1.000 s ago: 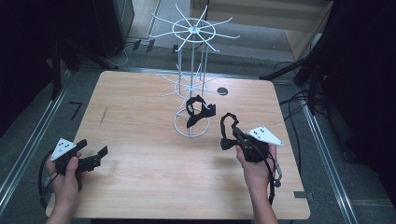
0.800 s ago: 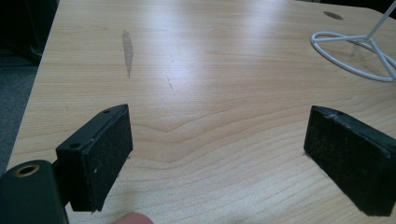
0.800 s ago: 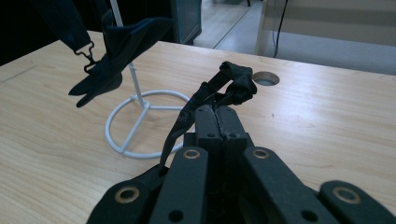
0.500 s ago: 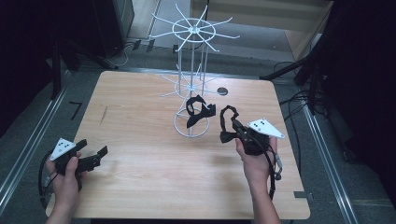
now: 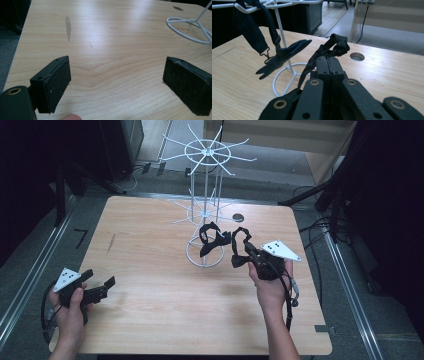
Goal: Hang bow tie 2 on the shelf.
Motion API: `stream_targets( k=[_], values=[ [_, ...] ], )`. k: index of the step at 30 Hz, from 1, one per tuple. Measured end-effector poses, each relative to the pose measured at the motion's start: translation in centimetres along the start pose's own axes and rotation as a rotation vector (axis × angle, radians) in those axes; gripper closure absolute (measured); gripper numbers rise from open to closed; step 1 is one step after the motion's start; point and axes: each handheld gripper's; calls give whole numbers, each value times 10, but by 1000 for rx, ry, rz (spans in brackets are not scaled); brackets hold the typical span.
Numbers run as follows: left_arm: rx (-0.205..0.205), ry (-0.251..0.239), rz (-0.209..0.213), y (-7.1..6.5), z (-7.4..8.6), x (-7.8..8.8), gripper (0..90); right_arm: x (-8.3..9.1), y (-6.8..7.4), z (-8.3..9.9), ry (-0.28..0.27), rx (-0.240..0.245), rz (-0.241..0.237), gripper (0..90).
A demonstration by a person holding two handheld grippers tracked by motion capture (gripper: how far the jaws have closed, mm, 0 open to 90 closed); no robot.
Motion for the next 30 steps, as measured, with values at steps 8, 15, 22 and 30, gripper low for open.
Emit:
stream_targets(
  k=[8, 15, 22, 30],
  values=[
    [0, -2, -1, 0, 0, 0, 84, -1, 1, -9, -11, 13, 11, 900],
    [1, -1, -1, 0, 0, 0, 84, -2, 4, -15, -19, 27, 14, 900],
    [1, 1, -1, 0, 0, 0, 84, -4, 4, -23, -31, 32, 18, 900],
    [0, -3, -1, 0, 0, -1, 84, -4, 3, -32, -48, 33, 30, 900]
  ],
)
Point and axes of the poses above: each handheld gripper's, and its own axes: x roughly backward along the jaws, z roughly out of its underside, y roughly to its left, and after that the axes turned 13 degrees about x, right-handed
